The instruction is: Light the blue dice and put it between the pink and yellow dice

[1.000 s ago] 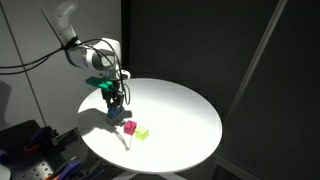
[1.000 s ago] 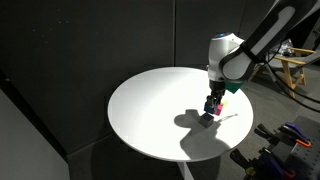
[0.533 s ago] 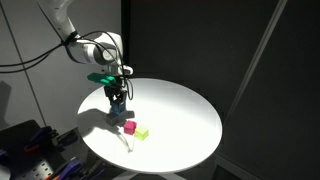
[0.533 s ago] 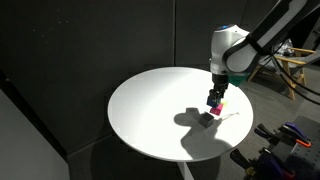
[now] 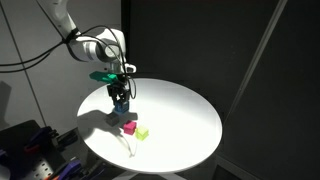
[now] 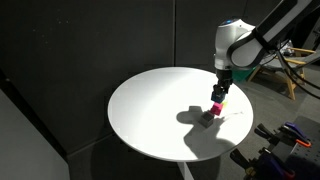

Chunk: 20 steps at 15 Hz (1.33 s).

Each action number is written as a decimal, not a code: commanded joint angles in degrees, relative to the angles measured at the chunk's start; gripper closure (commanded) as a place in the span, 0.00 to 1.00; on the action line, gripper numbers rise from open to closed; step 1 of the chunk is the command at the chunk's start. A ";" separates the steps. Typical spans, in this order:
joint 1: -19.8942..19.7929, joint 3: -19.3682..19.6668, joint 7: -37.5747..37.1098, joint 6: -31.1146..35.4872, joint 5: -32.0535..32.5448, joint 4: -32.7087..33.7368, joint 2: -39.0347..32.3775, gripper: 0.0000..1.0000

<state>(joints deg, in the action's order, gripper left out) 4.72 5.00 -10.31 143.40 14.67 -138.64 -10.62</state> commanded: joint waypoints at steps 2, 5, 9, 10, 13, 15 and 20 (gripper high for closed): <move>-2.40 0.22 -0.30 -0.07 0.40 -1.04 1.89 0.67; -3.94 0.63 0.06 -0.01 -0.04 -0.66 1.47 0.67; -5.69 1.30 0.60 0.34 -0.54 -0.01 0.55 0.67; -6.09 1.44 0.71 0.46 -0.69 0.13 0.33 0.67; -7.11 1.81 1.19 0.33 -1.46 0.98 -0.50 0.67; -7.63 1.98 1.30 0.06 -1.81 1.76 -1.20 0.67; -8.41 2.41 1.01 -0.55 -2.71 4.76 -3.58 0.67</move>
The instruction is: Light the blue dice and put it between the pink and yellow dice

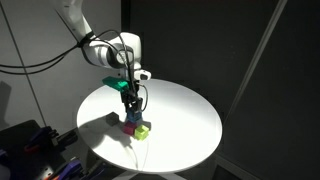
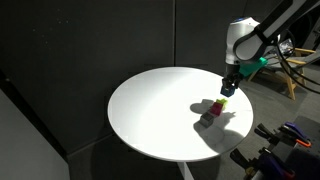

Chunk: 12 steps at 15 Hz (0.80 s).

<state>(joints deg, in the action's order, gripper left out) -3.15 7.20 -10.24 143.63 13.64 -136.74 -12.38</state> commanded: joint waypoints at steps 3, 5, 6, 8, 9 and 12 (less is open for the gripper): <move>-0.62 0.17 1.30 -1.16 -3.01 5.14 -3.49 0.67; -0.51 0.01 1.52 -1.17 -3.77 6.47 -4.42 0.67; -0.33 0.03 1.32 -1.25 -3.84 7.05 -4.90 0.67; -0.01 -0.04 1.16 -1.37 -3.96 8.33 -5.98 0.67; 0.08 -0.14 1.19 -1.40 -4.12 8.83 -6.42 0.67; 0.51 -0.43 1.22 -1.40 -4.11 10.23 -8.01 0.67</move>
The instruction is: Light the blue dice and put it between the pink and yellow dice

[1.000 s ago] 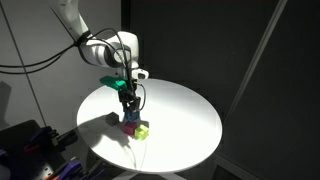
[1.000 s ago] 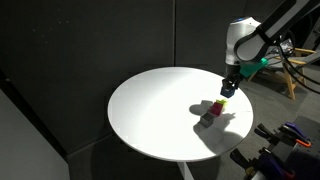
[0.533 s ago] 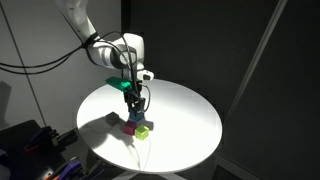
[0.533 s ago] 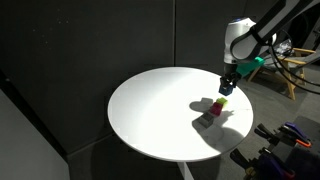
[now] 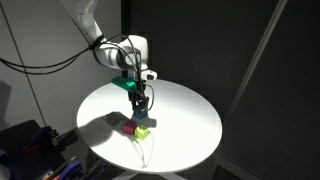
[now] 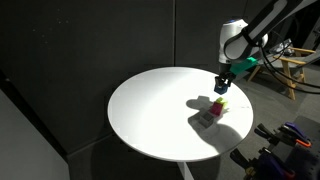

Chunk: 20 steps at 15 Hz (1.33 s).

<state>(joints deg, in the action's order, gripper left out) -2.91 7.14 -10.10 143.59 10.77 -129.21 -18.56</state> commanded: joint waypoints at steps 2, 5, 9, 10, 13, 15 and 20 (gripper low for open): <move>0.56 -0.48 1.00 -1.36 -1.06 3.50 -2.96 0.67; 0.81 -0.54 1.21 -1.46 -1.04 4.48 -4.51 0.67; 0.96 -0.37 1.42 -1.17 -0.74 4.59 -5.43 0.67; 0.96 -0.36 1.53 -1.11 -0.70 4.46 -5.45 0.67; 0.92 -0.40 2.04 -0.52 -0.59 3.21 -4.46 0.67; 0.85 -0.44 2.41 -0.19 -0.57 2.55 -4.03 0.67; 0.79 -0.47 2.91 0.08 -0.60 1.94 -4.42 0.67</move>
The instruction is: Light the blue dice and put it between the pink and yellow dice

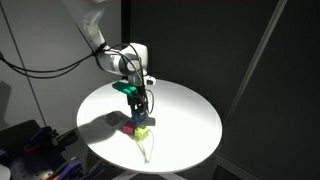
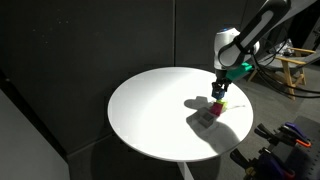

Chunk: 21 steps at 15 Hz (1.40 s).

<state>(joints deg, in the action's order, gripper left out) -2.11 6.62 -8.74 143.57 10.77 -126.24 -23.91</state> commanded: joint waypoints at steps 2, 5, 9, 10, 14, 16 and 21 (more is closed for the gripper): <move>0.03 0.09 1.47 0.19 -0.55 -1.20 0.65 0.67; 0.20 0.32 1.05 0.35 -0.25 -1.33 -0.08 0.67; 0.30 0.50 0.79 0.36 -0.12 -0.97 -1.31 0.67; 0.26 0.49 0.88 0.41 -0.19 -0.92 -1.49 0.67; 0.27 0.47 0.98 0.48 -0.27 -1.04 -1.75 0.15; 0.33 0.45 0.95 0.51 -0.23 -1.16 -1.69 0.01; 0.67 0.01 1.14 -0.12 -0.48 -2.13 -0.34 0.00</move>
<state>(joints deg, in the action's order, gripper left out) -1.91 6.64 -8.67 143.68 10.77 -127.36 -25.78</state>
